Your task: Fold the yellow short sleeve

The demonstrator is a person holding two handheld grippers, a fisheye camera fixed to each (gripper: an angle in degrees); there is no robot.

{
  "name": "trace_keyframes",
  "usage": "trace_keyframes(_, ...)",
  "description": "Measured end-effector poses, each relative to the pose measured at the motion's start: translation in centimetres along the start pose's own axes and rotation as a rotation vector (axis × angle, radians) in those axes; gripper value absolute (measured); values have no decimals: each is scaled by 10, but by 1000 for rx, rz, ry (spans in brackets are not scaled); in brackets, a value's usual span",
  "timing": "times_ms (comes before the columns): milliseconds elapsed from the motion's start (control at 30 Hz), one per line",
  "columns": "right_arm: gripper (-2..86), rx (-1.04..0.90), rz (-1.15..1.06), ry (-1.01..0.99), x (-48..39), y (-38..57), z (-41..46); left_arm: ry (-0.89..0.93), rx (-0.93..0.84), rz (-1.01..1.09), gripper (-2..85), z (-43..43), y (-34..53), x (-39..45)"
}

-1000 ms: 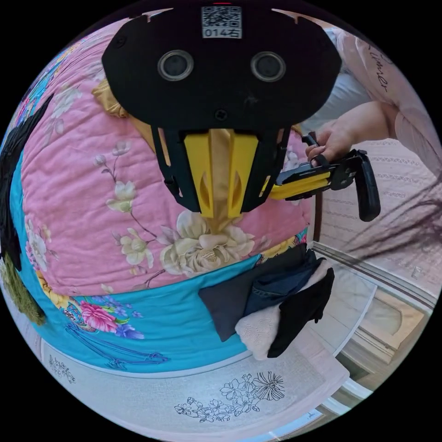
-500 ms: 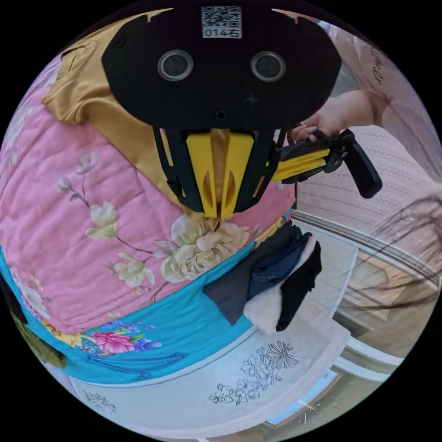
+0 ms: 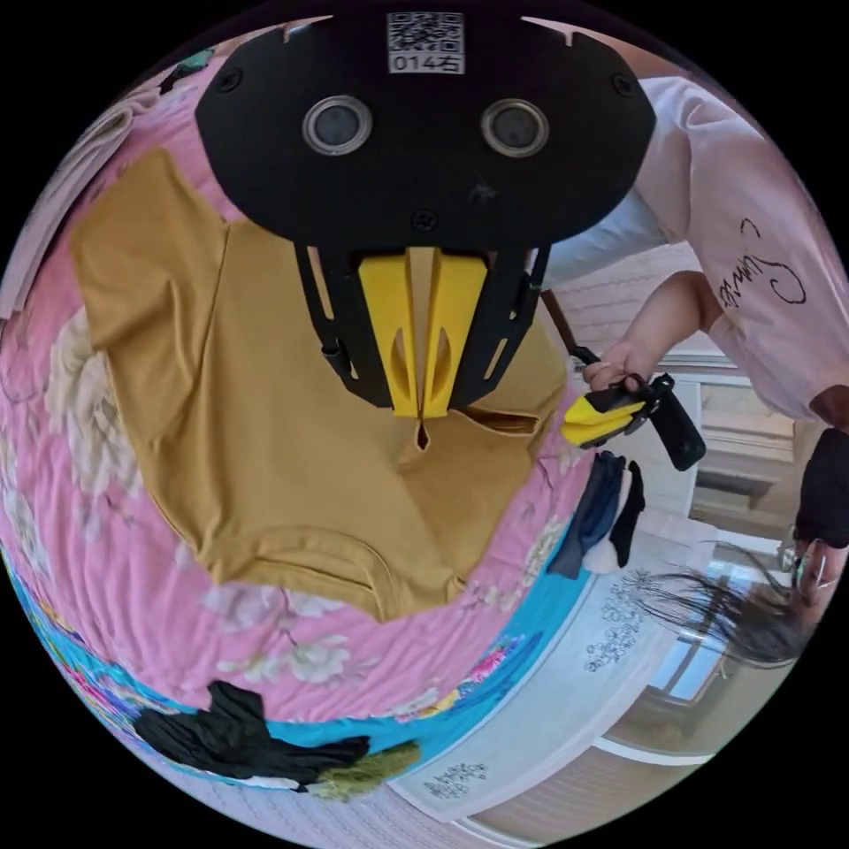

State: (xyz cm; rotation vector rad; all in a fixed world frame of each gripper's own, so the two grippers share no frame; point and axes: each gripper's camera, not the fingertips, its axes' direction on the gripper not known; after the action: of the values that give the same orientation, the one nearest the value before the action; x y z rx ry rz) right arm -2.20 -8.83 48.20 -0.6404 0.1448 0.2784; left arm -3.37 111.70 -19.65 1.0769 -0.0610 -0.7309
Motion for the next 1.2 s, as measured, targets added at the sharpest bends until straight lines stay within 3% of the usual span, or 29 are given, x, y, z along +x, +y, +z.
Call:
trace_keyframes(133, 28, -26, 125, 36, 30, 29, -6, -181, -47, -6, 45, 3, 1, 3)
trace_keyframes(267, 46, 77, -18, 31, 7, 3, -15, -453, -66, -98, 54, 14, -1, -15)
trace_keyframes(433, 69, 138, -244, -47, -43, -87, 20, -493, -146, -164, 59, 61, -2, -31)
trace_keyframes(600, 24, -59, -218, 78, -45, -136, 78, -502, -141, -194, 3, 89, -3, -31)
trace_keyframes(733, 8, 38, -273, 67, -53, -137, 51, -574, -97, -186, -6, 99, -8, -22)
trace_keyframes(833, 9, -41, -289, 122, -47, -138, 67, -552, -119, -245, 2, 117, -6, -34)
trace_keyframes(967, 38, -51, -283, 107, -35, -124, 58, -537, -125, -281, 50, 121, -11, -36)
trace_keyframes(1067, 77, 64, -258, 117, -19, -91, 7, -562, -132, -269, 58, 113, -15, -28)
trace_keyframes(1200, 76, 272, -127, -16, 31, 17, -78, -502, -163, -201, 53, 115, -28, -7)
